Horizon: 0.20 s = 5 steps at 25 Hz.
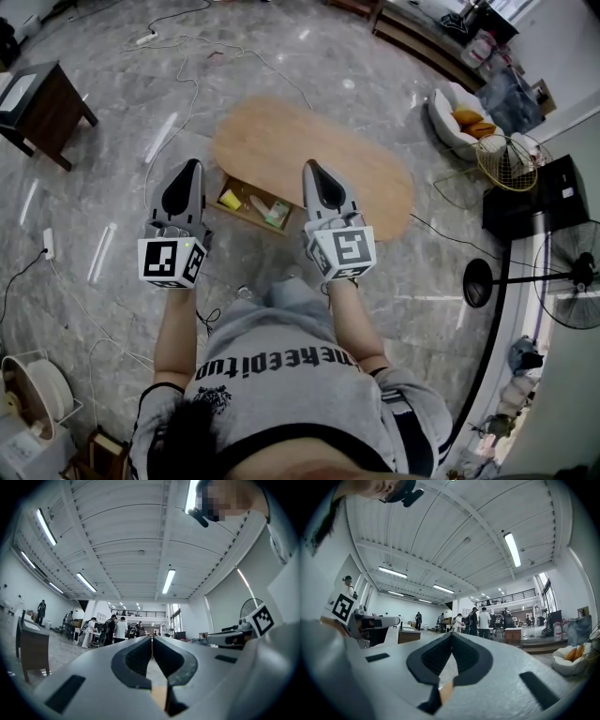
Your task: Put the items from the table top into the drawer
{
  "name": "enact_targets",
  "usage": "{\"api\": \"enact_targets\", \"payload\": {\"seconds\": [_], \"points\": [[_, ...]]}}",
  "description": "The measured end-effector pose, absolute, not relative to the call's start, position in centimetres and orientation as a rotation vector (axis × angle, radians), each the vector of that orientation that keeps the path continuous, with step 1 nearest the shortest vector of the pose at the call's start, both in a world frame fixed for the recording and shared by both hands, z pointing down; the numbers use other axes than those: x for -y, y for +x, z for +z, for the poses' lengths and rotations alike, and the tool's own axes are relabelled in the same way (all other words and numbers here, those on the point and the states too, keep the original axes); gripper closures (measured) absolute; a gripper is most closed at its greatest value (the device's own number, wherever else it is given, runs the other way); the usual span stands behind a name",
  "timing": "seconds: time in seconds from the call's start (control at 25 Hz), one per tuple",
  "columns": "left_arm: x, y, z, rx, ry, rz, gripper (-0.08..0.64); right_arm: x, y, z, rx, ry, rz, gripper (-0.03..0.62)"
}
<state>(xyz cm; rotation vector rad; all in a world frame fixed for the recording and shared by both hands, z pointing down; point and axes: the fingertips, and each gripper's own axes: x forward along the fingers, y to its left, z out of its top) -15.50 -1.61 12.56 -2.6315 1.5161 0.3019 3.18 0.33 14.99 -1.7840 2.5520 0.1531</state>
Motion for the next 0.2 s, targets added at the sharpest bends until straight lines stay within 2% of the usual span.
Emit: {"api": "enact_targets", "payload": {"seconds": [0.2], "points": [[1.73,-15.82,12.24,-1.523,-2.631,0.306,0.548,-0.27,2.78,14.54,-2.547,-1.781,0.157,0.597]]}}
